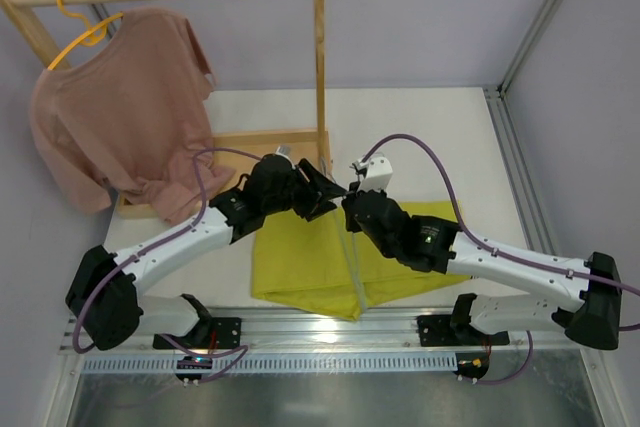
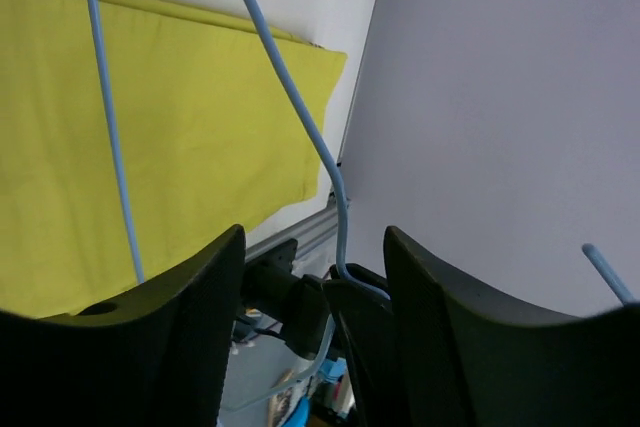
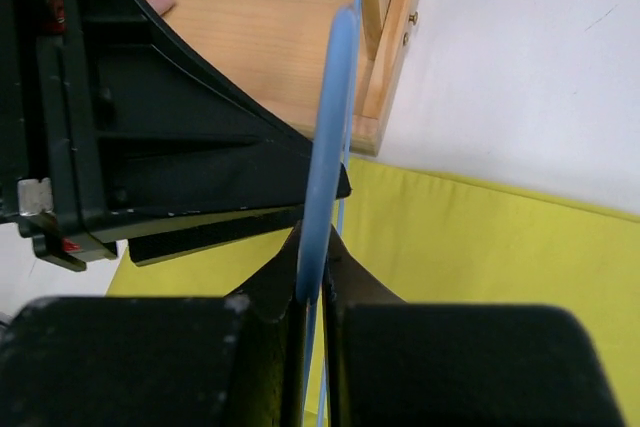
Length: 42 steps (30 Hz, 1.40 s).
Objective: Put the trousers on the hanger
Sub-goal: Pass the hanger from the left arm to the right, then place trousers on hanger
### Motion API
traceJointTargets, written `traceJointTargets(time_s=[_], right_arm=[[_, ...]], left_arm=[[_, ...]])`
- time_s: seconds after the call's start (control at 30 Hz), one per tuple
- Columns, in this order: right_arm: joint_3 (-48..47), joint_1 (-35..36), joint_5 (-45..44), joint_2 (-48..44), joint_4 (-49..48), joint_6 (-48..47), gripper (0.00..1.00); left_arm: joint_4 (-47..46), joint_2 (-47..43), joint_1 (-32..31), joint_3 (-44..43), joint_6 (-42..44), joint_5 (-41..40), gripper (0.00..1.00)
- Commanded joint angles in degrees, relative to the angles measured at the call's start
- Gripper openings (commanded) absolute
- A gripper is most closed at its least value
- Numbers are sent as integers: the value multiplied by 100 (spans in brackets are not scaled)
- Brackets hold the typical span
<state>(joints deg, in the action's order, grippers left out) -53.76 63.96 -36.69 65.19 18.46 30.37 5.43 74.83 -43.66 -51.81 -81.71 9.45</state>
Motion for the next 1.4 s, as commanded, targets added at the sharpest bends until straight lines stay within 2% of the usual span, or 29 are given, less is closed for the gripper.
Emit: traceJointTargets(time_s=[0.0, 0.03, 0.13, 0.33, 0.4, 0.47, 0.5, 0.57, 0.63, 0.7, 0.9, 1.07, 1.23, 1.37], right_arm=[[-56, 2, -119, -296, 86, 258, 4], [-73, 2, -119, -340, 244, 450, 4], [259, 11, -58, -682, 579, 706, 4], [1253, 11, -111, -1509, 554, 1566, 4], [1437, 11, -110, -1457, 300, 1787, 4], [1622, 11, -242, -1351, 150, 2059, 4], [1640, 19, -260, -1255, 10, 2069, 4], [1570, 20, -234, -939, -131, 2043, 4], [1404, 54, -329, -615, -54, 2113, 4], [1342, 142, -768, -525, 515, 2742, 4], [1701, 143, -981, -981, 755, 3071, 4], [2000, 143, -1104, -1412, 1212, 3247, 4], [2465, 134, -928, -1676, 1117, 3379, 4], [2625, 143, -875, -1790, 1256, 3660, 4]], left_arm=[[476, -381, 6, -321, 287, -409, 60], [494, -399, 7, -329, 322, -409, 70], [783, -469, 15, -356, 515, -357, 76], [1082, -654, 269, -13, 1034, -208, 79], [1301, -627, 743, -74, 1558, -23, 79], [1916, -601, 1156, -162, 1877, 126, 79], [2048, -618, 1567, -171, 2000, 231, 78], [2426, -723, 1947, -171, 2317, 242, 78], [2812, -952, 2019, -93, 2536, -56, 79], [2972, -1084, 2019, 39, 2572, -514, 80], [3017, -1216, 2063, 883, 2362, -883, 84], [2920, -1252, 2063, 1226, 2239, -1182, 83], [2893, -1216, 2063, 1445, 2002, -1543, 75], [2639, -1356, 2063, 1989, 1459, -1385, 65]])
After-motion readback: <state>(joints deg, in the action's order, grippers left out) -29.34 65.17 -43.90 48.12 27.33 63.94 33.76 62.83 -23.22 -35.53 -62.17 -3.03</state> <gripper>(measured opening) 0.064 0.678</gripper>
